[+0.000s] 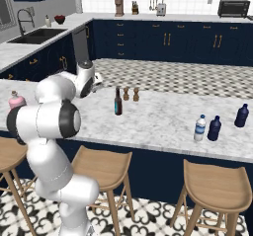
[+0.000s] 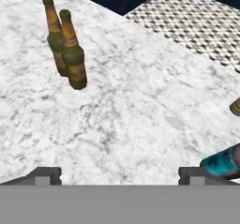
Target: Move the plastic bottles in the middle to the plastics group, and the glass bottles in the middle to the glass group.
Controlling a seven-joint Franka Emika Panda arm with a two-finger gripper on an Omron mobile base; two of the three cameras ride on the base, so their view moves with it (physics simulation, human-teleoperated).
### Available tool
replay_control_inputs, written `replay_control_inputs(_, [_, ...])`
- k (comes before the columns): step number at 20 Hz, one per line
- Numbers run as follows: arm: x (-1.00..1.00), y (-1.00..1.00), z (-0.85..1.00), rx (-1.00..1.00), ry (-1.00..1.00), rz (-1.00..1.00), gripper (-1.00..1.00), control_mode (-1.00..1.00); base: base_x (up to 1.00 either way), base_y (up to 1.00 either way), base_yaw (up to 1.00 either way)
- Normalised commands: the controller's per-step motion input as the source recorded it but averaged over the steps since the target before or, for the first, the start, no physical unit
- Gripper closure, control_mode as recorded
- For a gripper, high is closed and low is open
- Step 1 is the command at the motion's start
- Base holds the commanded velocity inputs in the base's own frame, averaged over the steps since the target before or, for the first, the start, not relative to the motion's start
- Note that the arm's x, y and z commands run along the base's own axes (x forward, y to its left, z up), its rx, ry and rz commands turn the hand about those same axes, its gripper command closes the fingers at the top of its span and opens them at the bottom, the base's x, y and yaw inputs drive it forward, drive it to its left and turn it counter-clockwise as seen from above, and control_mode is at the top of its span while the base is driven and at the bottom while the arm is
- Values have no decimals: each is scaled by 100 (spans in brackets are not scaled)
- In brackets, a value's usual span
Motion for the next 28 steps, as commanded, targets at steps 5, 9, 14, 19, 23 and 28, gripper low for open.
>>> replay_control_inputs(5, [11, -83, 23, -14, 16, -54, -100, -100, 0, 0, 0])
replay_control_inputs(9, [19, -85, 13, 6, 11, -23, -100, -100, 0, 0, 0])
replay_control_inputs(14, [22, -54, -5, 4, 2, 0, -100, -100, 0, 0, 0])
replay_control_inputs(19, [6, -46, -32, 2, 0, 0, -100, -100, 0, 0, 0])
replay_control_inputs(23, [12, -28, -13, 0, 0, 0, -100, -100, 0, 0, 0])
replay_control_inputs(28, [14, 0, -27, 0, -1, 5, -100, -100, 0, 0, 0])
